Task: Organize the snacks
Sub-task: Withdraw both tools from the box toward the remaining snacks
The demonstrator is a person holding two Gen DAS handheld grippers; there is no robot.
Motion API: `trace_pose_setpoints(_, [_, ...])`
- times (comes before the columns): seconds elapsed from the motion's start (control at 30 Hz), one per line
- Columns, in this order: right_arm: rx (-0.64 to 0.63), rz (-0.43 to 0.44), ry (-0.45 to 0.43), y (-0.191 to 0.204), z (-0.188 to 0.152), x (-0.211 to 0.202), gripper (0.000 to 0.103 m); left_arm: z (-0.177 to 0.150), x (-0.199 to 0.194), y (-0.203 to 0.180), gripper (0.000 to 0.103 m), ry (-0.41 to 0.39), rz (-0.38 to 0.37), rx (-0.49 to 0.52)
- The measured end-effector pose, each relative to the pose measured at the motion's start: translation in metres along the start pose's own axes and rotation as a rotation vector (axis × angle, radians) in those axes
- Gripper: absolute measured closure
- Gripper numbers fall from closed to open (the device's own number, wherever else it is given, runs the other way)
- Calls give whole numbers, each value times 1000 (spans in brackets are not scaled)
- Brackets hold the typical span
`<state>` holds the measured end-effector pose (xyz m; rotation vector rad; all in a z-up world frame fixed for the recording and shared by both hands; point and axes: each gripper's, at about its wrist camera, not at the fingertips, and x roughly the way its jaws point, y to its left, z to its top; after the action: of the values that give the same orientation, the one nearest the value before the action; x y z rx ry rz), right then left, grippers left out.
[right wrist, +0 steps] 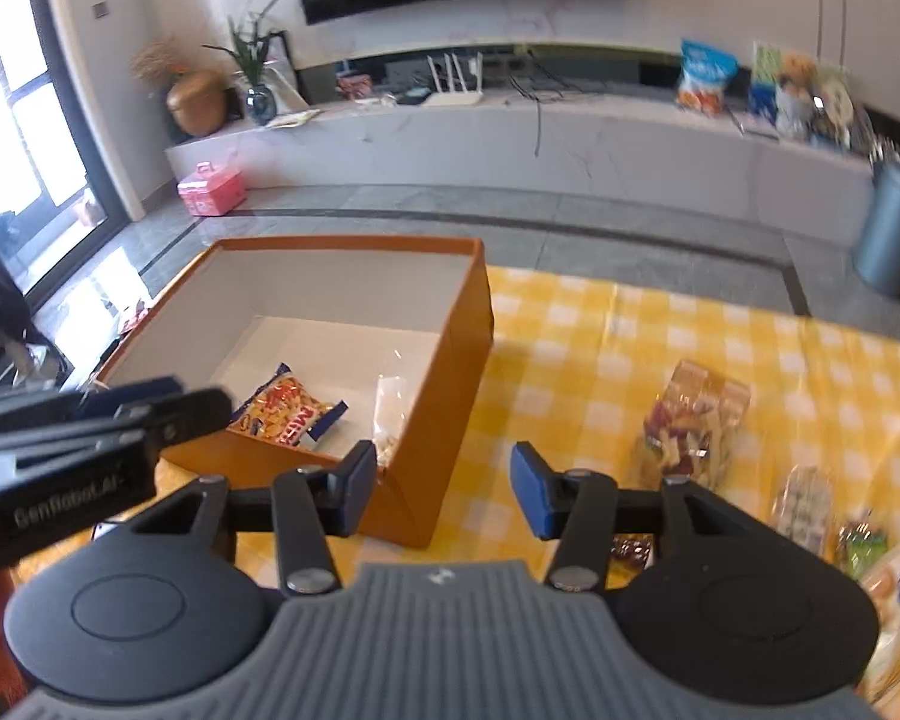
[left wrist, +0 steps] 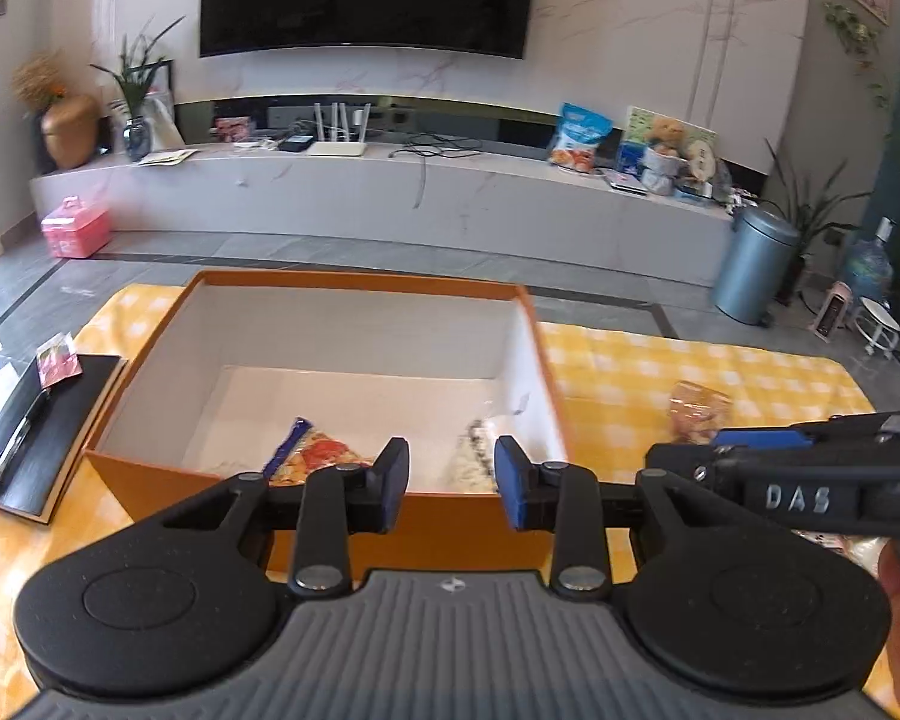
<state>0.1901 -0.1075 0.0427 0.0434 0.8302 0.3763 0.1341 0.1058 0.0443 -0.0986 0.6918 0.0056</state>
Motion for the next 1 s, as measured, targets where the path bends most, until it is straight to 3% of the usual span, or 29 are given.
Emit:
trace_pose_setpoints(0.13, [50,1,30,1,8,22,54,6,11,8,53,30,-59,78])
trace_pose_setpoints(0.3, [94,-18,83,7,22,58,54,5,27,7,51,117,-111,231])
trace_pose_setpoints(0.43, [101,-22,114,16,25,76,67,-2,40,2,51,190,-126,307])
trace_pose_setpoints(0.57, [99,-27,135,18,23,88,93,-5,47,6,63,221,-133,296])
trace_pose_setpoints(0.63, [116,0,136,15,21,89,99,-4,45,10,67,228,-145,283])
trace_pose_setpoints(0.97, [76,13,134,12,-2,62,99,-16,23,2,68,272,-225,231])
trace_pose_setpoints(1.0, [72,19,135,9,-6,58,99,-19,21,0,78,302,-259,214])
